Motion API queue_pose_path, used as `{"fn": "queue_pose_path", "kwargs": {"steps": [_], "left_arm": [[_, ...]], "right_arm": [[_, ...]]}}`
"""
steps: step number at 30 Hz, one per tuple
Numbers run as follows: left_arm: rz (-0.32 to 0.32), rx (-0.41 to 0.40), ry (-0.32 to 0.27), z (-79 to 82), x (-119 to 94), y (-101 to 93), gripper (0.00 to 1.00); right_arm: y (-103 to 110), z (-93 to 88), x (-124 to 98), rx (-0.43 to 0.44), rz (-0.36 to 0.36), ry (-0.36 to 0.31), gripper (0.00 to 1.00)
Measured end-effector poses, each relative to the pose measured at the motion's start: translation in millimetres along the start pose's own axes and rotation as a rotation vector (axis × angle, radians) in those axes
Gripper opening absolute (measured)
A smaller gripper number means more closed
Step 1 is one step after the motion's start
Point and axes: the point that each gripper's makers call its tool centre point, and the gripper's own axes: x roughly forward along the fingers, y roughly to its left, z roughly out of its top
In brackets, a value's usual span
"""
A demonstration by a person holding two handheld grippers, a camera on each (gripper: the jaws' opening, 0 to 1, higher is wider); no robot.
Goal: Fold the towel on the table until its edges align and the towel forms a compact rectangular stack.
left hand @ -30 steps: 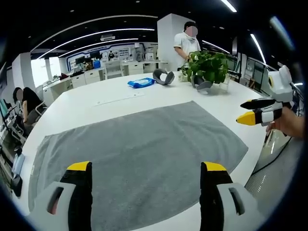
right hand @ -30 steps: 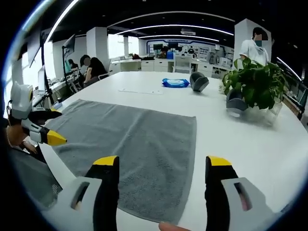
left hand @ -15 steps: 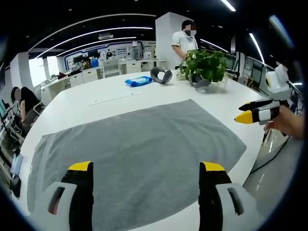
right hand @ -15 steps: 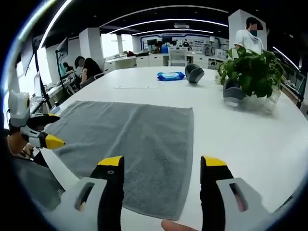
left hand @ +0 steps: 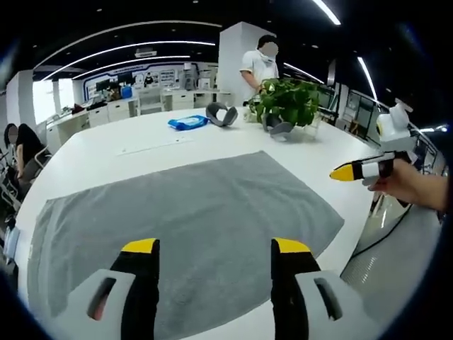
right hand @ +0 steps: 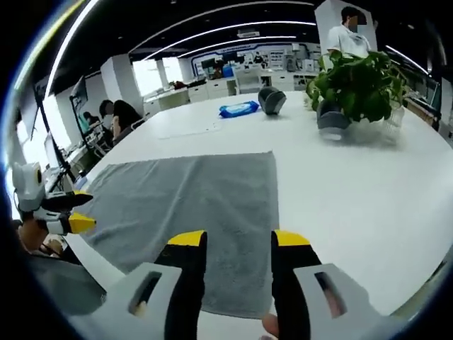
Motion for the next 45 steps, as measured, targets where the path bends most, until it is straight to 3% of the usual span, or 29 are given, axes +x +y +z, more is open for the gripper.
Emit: {"fn": "queue_pose_path", "kwargs": {"steps": [2,5,14,17,19,39,45], "left_arm": [[-0.017,0.000,-0.006,2.0,-0.6,-3.2,0.53],[-0.046,-0.013,-0.010,4.6,-2.0,-9.1,0.40],[-0.069,-0.038,-0.007,4.5,-2.3,-12.7,0.27],[-0.077,-0.055,0.000,3.3,-2.4,-13.9,0.26],[-0.074,-0.048,0.010,1.1,-1.7,-14.1,0.26],[-0.057,-0.026,0.044,-7.8,1.4,-12.2,0.27],[-0.054,-0.032,0.051,-9.7,2.1,-10.6,0.27]], "right_arm": [[-5.5,-11.5,2.9,-0.006,-0.015,0.076,0.28],[-15.1,-13.0,9.7,0.060,-0.036,0.102,0.27],[-32.9,-41.9,27.4,0.144,-0.045,0.198,0.22],[-35.2,-56.6,27.5,0.180,-0.051,0.243,0.21],[-30.7,-53.4,27.4,0.257,-0.031,0.220,0.20],[-38.4,-78.8,29.8,0.213,-0.081,0.343,0.14],[-38.7,-79.3,29.8,0.206,-0.082,0.345,0.12]]}}
